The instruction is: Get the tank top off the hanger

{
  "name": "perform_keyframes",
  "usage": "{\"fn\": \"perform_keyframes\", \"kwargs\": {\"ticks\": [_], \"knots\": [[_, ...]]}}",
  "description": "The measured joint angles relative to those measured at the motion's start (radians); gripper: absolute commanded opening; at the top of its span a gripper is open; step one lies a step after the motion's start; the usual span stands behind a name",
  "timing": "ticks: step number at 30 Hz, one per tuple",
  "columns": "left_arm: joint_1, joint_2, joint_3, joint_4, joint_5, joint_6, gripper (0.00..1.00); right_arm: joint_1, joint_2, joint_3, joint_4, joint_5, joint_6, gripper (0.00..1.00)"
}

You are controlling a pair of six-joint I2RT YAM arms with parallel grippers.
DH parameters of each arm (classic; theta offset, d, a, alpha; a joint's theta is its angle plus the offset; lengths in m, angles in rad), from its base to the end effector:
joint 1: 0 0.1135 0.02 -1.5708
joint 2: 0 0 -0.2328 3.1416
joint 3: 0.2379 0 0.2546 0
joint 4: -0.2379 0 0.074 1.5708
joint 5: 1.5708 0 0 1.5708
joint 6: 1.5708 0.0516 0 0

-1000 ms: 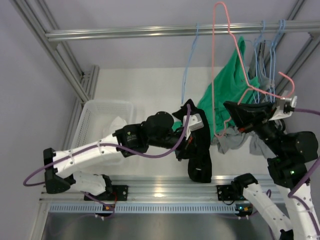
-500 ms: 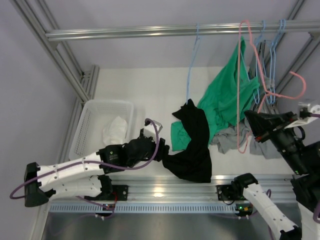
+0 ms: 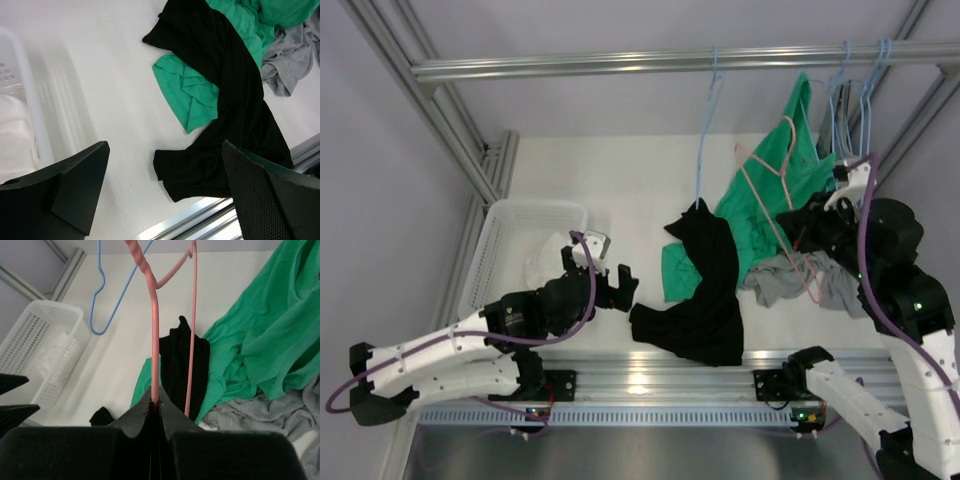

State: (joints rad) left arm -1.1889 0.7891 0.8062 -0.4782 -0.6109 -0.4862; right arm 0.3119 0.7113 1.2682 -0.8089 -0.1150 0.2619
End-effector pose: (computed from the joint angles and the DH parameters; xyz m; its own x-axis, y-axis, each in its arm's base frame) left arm 0.1044 -0.1806 0.2912 -0.4123 -0.0003 -0.9110 0.4253 0.8843 -0.1928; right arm 0.1346 0.0496 0.4160 -0.3355 0.1621 -0.9280 -0.3351 0.9001 0.2784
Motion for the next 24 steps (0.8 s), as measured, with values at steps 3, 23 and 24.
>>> {"fn": "perform_keyframes", "kwargs": {"ticks": [3,23,24], "knots": [[0.001,-0.012,0.001,-0.014,-0.008,0.001,0.99,0.0,0.097,0.052,0.014,0.025,0.0,0.0],[0.002,-0.066,0.001,-0.056,-0.005,-0.002,0.99,0.0,0.465,0.36,0.249,0.176,0.003,0.0],[0.002,-0.066,0.001,-0.057,-0.003,-0.002,0.99,0.0,0.489,0.363,0.257,0.177,0.004,0.0]]}}
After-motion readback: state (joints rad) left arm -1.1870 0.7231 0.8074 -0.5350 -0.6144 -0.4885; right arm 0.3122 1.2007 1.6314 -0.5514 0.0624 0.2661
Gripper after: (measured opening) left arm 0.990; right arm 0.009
